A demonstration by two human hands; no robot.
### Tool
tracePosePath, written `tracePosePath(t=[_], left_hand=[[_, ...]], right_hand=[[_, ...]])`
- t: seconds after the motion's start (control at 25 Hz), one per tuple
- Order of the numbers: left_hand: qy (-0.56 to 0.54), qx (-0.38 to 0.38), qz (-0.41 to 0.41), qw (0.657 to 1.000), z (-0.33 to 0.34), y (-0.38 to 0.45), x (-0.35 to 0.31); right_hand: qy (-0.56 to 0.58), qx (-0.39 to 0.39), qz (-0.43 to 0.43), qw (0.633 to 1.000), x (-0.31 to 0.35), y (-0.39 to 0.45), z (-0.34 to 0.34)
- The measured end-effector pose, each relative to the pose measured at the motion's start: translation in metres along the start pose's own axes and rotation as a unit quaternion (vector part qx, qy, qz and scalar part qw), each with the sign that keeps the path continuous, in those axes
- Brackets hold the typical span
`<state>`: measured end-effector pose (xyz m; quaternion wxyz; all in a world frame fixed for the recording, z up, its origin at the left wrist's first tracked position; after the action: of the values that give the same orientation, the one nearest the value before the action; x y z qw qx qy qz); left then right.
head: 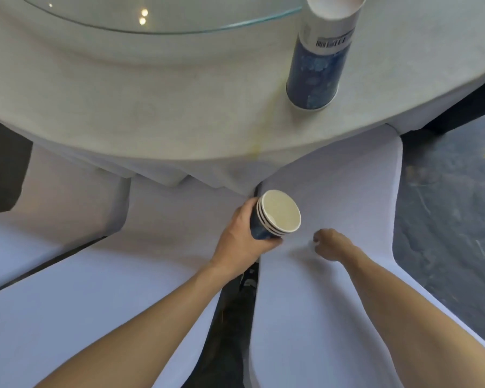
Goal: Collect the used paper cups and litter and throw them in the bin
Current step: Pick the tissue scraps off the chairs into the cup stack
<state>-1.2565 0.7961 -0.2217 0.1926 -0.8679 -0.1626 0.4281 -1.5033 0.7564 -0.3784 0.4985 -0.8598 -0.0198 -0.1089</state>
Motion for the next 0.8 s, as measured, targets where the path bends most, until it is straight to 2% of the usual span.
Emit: tracePosePath(t=[0.12, 0.2, 0.32, 0.36, 0.44, 0.48, 0.52, 0.56, 0.68, 0.8], left_hand=[[0.01, 0.019, 0.012, 1.0, -0.01, -0.01, -0.026], [0.012, 0.018, 0.021, 1.0, -0.023, -0.014, -0.052], [0.023, -0.011, 0.033, 0.999, -0.046, -0.02, -0.085], [0.022, -0.019, 0.04, 0.999, -0.054, -0.022, -0.096], [0.019, -0.04, 0.057, 0.997, -0.072, -0.029, -0.124], [0.014, -0.048, 0.064, 0.997, -0.08, -0.033, -0.134], [0.008, -0.055, 0.07, 0.996, -0.087, -0.036, -0.142], [0.006, -0.059, 0.074, 0.995, -0.092, -0.038, -0.149], [-0.005, -0.076, 0.095, 0.993, -0.108, -0.048, -0.164], [-0.007, -0.086, 0.114, 0.99, -0.12, -0.057, -0.173]], right_hand=[[0.13, -0.043, -0.007, 0.991, 0.016, -0.043, -0.034], [0.253, -0.099, -0.013, 0.962, 0.033, -0.082, -0.078], [0.389, -0.175, -0.059, 0.903, 0.062, -0.146, -0.152], [0.444, -0.189, -0.088, 0.871, 0.072, -0.168, -0.172], [0.535, -0.202, -0.149, 0.807, 0.089, -0.213, -0.21], [0.556, -0.199, -0.177, 0.788, 0.1, -0.234, -0.224], [0.555, -0.198, -0.202, 0.782, 0.112, -0.249, -0.233], [0.53, -0.208, -0.22, 0.792, 0.123, -0.259, -0.238], [0.379, -0.277, -0.23, 0.852, 0.154, -0.284, -0.241], [0.212, -0.329, -0.237, 0.889, 0.185, -0.298, -0.238]])
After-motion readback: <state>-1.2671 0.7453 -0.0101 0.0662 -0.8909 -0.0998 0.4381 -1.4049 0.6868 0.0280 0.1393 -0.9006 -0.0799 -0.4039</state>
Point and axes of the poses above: each hand's wrist, its own y-axis towards the middle knuckle, its own z-axis out of the palm, x = y × z, the point moved 6 cm from there along y, towards the middle knuckle, and after that the axes turned 9 degrees about y, right-handed, at the moved point
